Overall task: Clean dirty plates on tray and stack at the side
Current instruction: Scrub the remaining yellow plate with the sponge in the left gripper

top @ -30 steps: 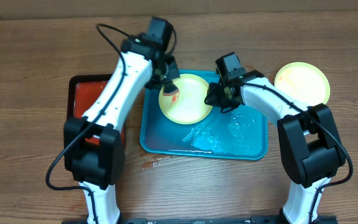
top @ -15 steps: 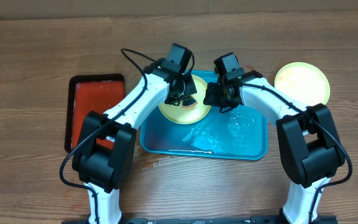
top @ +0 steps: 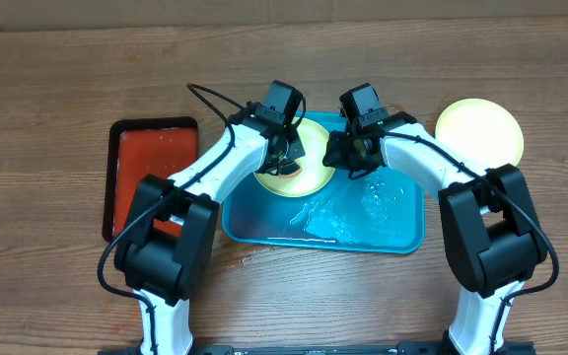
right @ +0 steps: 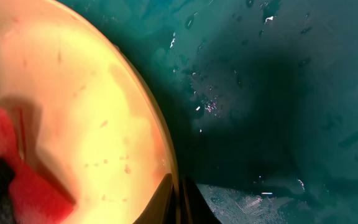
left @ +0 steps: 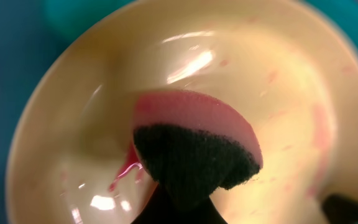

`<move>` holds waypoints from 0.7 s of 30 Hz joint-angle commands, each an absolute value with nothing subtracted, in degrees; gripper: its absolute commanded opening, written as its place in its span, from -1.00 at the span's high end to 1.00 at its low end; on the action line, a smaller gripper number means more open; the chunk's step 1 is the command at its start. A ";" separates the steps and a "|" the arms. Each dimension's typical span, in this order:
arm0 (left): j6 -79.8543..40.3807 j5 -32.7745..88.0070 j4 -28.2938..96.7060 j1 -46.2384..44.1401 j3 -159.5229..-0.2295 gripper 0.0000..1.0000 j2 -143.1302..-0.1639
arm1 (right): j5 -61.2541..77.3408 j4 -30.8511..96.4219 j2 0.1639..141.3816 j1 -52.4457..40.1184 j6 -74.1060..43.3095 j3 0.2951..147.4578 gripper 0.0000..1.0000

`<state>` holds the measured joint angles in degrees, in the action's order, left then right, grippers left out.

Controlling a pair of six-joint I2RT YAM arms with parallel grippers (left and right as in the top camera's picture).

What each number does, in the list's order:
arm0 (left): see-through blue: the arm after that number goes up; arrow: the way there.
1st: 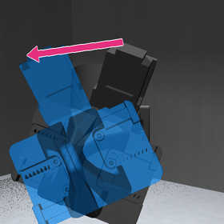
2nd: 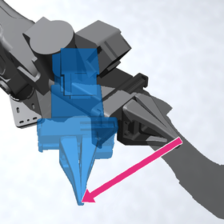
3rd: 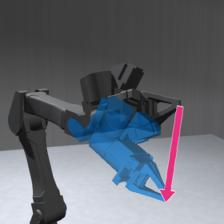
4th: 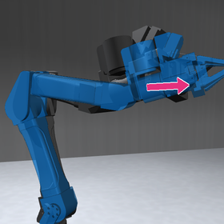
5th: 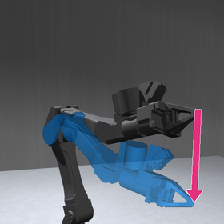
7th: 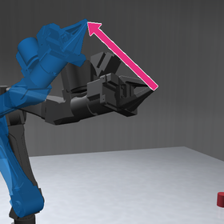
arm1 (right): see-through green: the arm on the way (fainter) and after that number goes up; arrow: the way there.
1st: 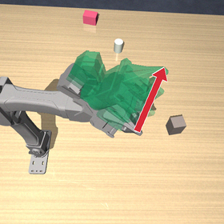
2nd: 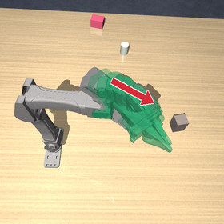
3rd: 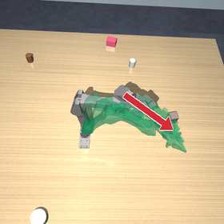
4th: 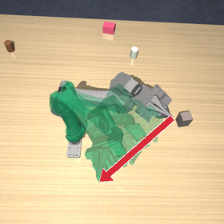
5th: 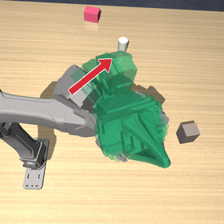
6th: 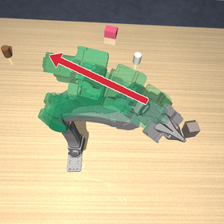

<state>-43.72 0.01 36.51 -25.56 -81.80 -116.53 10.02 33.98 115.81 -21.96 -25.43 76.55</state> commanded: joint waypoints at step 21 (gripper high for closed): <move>-46.35 4.12 37.34 -26.55 -89.19 0.92 -125.80 | 12.43 33.28 116.07 -22.06 -25.28 77.14 0.93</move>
<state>-45.15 6.66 36.32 -27.38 -88.44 -123.26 11.75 33.69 115.83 -21.96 -25.45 76.55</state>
